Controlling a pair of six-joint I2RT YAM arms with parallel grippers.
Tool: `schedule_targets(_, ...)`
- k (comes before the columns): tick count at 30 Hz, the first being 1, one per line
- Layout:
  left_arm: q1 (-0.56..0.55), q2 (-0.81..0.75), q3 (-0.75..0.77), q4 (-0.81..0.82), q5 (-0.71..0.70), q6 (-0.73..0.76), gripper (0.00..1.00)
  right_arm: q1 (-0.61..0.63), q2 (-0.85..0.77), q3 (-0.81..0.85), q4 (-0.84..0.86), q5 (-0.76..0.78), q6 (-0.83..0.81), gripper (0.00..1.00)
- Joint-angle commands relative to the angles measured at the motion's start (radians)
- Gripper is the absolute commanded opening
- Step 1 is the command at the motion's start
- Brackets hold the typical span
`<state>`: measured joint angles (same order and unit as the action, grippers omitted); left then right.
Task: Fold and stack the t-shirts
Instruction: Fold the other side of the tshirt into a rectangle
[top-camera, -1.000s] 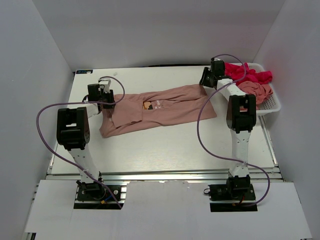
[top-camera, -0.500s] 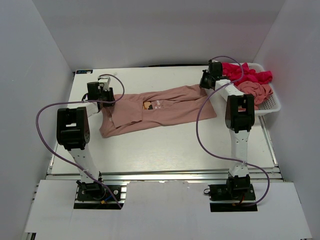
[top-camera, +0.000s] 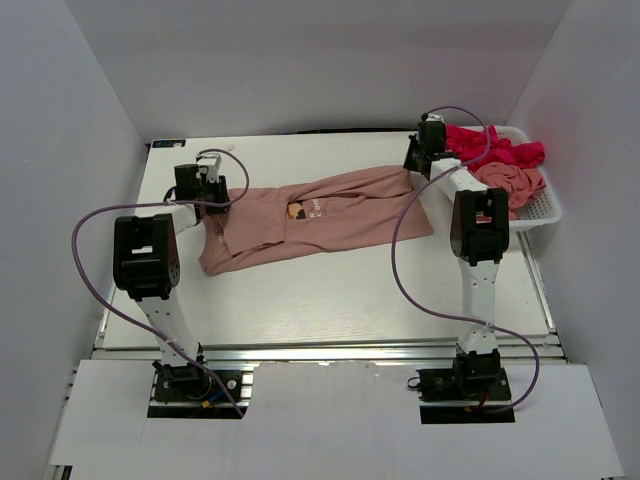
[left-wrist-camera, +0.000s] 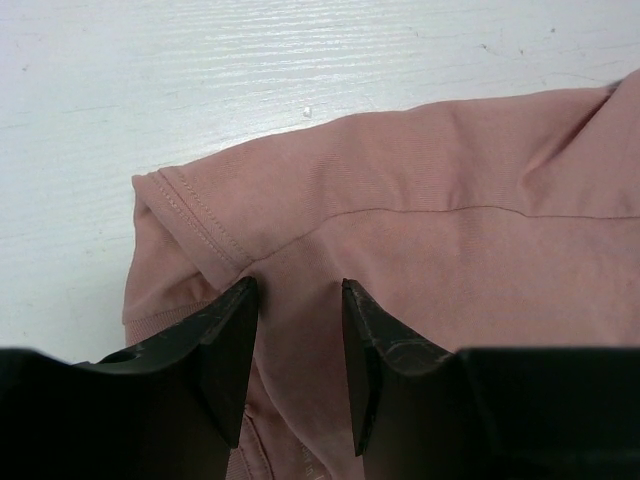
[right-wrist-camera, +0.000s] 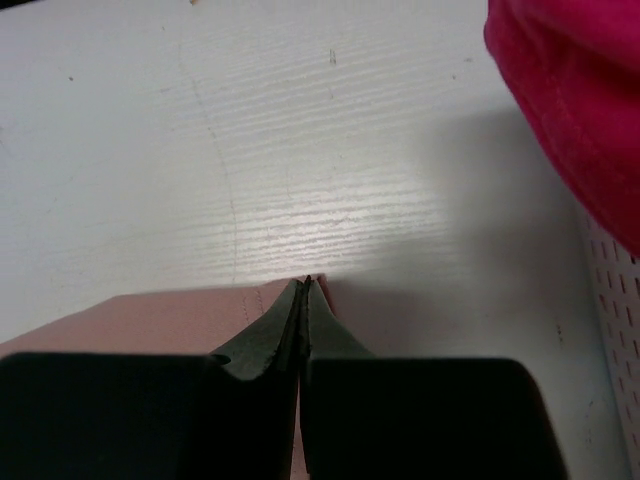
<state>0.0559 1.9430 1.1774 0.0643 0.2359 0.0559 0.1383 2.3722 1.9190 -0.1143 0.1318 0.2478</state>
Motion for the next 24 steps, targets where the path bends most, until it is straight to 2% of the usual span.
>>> schedule_targets(1, -0.002, -0.019, 0.018, -0.003, 0.020, 0.007, 0.49, -0.011, 0.010, 0.067, 0.079, 0.005, -0.025, 0.00)
schedule_targets(5, -0.002, -0.019, 0.014, -0.003, 0.025, 0.007, 0.49, -0.012, 0.031, 0.071, 0.154, -0.012, -0.031, 0.00)
schedule_targets(10, -0.002, -0.021, 0.018, -0.012, 0.016, 0.015, 0.49, -0.011, 0.023, 0.074, 0.165, -0.023, -0.044, 0.00)
schedule_targets(16, -0.002, -0.030, 0.019, -0.009, 0.008, 0.010, 0.49, -0.009, -0.141, -0.196, 0.270, -0.014, 0.002, 0.00)
schedule_targets(18, -0.002, -0.045, 0.016, -0.014, 0.014, 0.005, 0.49, -0.011, -0.168, -0.241, 0.338, -0.002, -0.010, 0.00)
schedule_targets(20, -0.002, -0.061, 0.010, -0.012, 0.016, 0.005, 0.49, -0.009, -0.131, -0.157, 0.325, 0.006, -0.059, 0.00)
schedule_targets(22, -0.002, -0.082, 0.001, -0.015, 0.013, 0.010, 0.49, -0.011, -0.046, 0.055, 0.194, 0.000, -0.077, 0.00)
schedule_targets(24, -0.002, -0.093, -0.002, -0.026, 0.014, 0.018, 0.49, -0.012, -0.022, 0.112, 0.174, -0.018, -0.090, 0.00)
